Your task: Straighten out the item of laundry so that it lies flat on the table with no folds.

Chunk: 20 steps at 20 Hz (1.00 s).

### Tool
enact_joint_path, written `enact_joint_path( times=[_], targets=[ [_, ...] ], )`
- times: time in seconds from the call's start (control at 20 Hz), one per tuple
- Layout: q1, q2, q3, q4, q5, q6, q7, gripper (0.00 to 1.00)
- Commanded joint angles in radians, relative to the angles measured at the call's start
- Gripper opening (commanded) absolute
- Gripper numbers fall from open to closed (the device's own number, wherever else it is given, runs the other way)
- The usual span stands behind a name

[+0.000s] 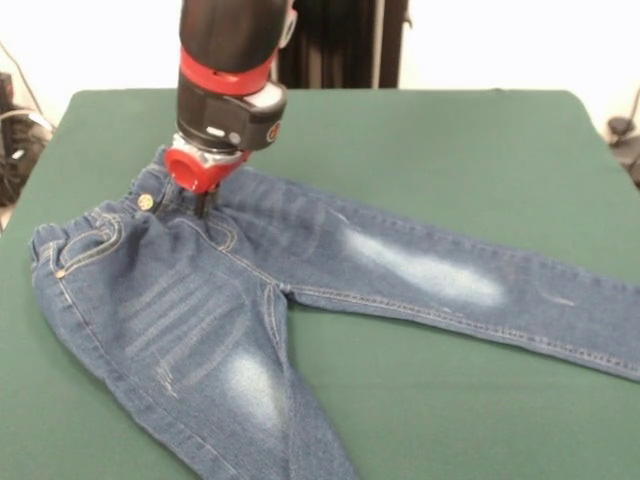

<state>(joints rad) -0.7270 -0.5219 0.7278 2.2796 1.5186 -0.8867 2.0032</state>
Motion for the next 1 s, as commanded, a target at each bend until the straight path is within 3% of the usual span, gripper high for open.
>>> enact_joint_path(
  times=[0.05,0.35,0.5,0.6,0.85,0.9,1.0],
  targets=[
    [0.030,-0.025,-0.085,0.009,0.177,0.055,-0.173,0.00],
    [-0.002,-0.262,-0.052,0.106,0.319,0.106,-0.254,0.00],
    [-0.023,-0.341,-0.036,0.143,0.366,0.160,-0.276,0.00],
    [-0.032,-0.384,-0.049,0.163,0.347,0.200,-0.262,0.00],
    [-0.042,-0.525,-0.021,0.223,0.495,0.246,-0.327,0.00],
    [-0.045,-0.541,-0.021,0.239,0.505,0.263,-0.323,0.00],
    [-0.049,-0.523,-0.066,0.252,0.394,0.295,-0.255,0.00]
  ],
)
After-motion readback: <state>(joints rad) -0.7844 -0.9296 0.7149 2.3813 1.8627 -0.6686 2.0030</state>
